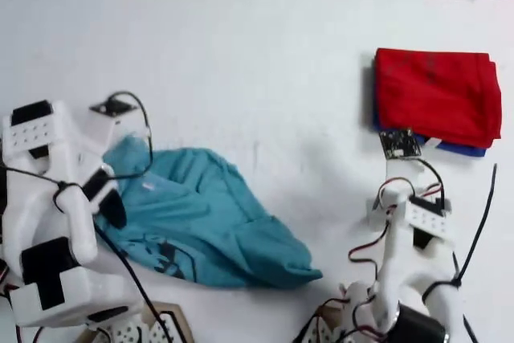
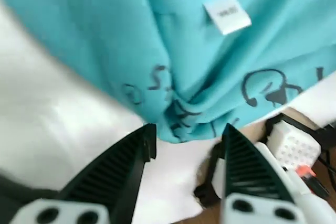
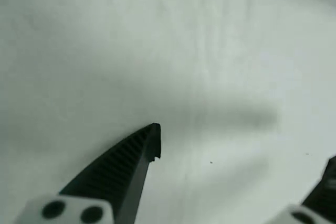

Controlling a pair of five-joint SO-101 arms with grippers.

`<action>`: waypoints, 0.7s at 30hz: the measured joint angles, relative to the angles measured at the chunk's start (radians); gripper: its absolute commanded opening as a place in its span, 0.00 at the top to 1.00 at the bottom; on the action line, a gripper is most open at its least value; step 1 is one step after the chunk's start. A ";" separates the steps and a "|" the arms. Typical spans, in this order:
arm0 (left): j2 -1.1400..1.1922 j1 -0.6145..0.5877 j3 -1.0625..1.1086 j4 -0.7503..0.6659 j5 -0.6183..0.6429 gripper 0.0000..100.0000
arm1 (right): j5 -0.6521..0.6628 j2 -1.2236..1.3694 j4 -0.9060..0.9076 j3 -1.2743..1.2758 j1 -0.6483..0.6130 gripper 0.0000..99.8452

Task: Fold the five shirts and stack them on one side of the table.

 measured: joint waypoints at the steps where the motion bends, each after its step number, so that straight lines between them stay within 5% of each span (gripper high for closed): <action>1: 0.000 0.000 -0.035 0.011 0.008 0.77 | -0.002 0.012 0.000 -0.006 0.000 0.54; 13: 0.000 0.192 -0.114 -0.074 0.474 0.77 | -0.005 0.029 0.002 -0.011 -0.002 0.54; 21: 0.000 0.296 -0.008 -0.278 0.568 0.77 | -0.005 0.029 0.002 -0.011 -0.002 0.54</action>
